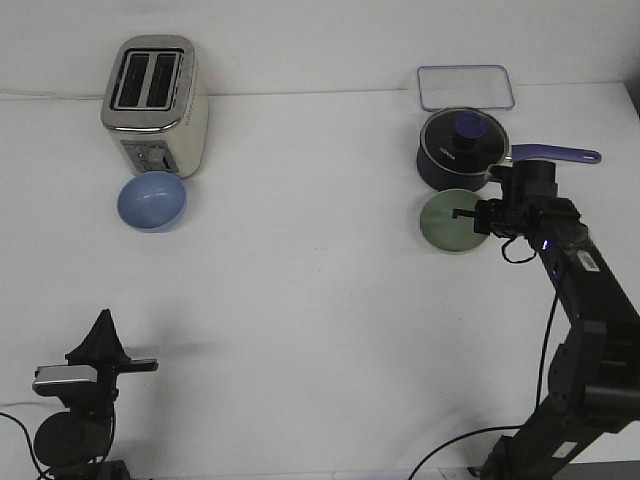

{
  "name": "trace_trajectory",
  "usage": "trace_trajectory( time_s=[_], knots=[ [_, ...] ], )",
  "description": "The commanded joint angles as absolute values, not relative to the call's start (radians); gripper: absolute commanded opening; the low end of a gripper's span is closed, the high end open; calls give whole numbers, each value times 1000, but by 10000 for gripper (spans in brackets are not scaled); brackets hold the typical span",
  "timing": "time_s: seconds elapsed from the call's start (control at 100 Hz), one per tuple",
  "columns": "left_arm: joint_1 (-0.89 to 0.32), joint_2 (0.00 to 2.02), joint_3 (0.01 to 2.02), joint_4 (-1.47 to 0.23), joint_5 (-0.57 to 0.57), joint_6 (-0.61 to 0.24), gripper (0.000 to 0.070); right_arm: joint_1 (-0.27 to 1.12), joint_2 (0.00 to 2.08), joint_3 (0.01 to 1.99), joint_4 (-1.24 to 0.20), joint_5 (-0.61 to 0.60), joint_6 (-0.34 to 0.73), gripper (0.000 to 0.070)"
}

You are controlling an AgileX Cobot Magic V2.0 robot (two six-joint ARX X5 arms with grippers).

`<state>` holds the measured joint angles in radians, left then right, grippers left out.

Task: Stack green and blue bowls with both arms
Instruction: 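Close the right gripper on the green bowl rim and lift, then carry the green bowl toward the table center and lower it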

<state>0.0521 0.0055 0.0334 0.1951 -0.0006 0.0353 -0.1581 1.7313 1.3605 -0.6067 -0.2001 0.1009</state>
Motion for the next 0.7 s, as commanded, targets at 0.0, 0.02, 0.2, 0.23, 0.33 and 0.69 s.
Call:
trace_trajectory(
  time_s=[0.0, 0.02, 0.2, 0.23, 0.33, 0.69],
  knots=[
    [52, 4, 14, 209, -1, 37, 14, -158, 1644, 1382, -596, -242, 94, 0],
    [52, 4, 14, 208, -1, 37, 14, -158, 1622, 1382, -600, -255, 99, 0],
    [52, 4, 14, 209, -1, 37, 13, -134, 1450, 1380, -674, -382, 116, 0],
    [52, 4, 14, 208, -1, 37, 14, -121, 1428, 1375, -693, -390, 115, 0],
    [52, 4, 14, 208, -1, 37, 14, -54, 1354, 1318, -713, -420, 115, 0],
    [52, 4, 14, 209, -1, 37, 14, 373, 1193, 902, -482, -436, 316, 0]
  ],
)
